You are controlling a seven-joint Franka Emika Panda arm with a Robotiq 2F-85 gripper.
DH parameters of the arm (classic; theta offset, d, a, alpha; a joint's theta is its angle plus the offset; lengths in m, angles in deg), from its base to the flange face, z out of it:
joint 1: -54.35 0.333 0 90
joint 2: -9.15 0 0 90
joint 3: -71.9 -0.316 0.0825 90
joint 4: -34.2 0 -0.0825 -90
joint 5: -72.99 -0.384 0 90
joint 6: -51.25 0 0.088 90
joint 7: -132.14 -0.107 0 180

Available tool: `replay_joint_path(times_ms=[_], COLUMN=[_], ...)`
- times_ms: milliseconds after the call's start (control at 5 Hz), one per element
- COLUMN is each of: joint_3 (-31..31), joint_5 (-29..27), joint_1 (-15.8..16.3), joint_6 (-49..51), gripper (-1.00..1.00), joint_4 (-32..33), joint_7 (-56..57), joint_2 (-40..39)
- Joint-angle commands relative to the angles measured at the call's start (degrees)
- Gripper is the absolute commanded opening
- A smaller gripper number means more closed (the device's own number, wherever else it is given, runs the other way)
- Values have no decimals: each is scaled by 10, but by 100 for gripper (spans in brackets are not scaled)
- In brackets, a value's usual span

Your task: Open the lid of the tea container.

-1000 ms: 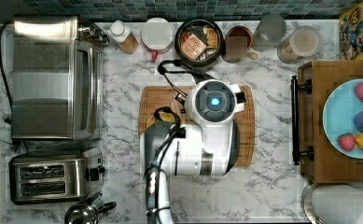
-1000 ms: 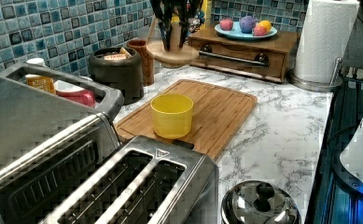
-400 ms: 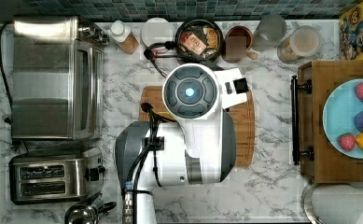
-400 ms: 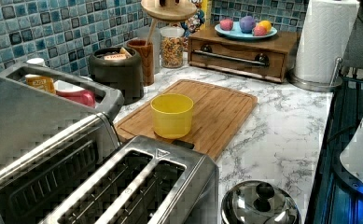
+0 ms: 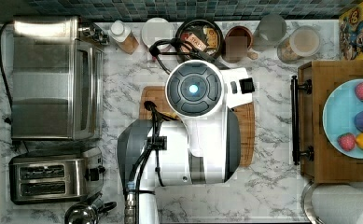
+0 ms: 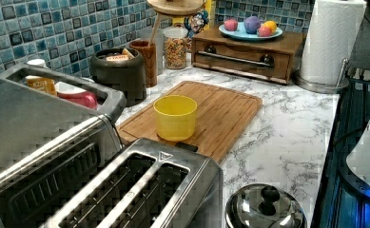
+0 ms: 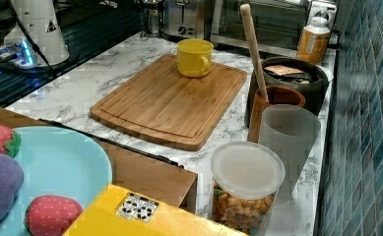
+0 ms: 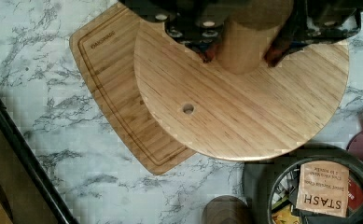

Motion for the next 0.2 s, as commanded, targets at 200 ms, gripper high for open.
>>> replay_joint_path(times_ms=[200], joint_3=[-7], joint_5=[3], joint_1=[1], joint_6=[-5], gripper=[-100], joint_4=[-102], joint_7=[-20], joint_2=[26])
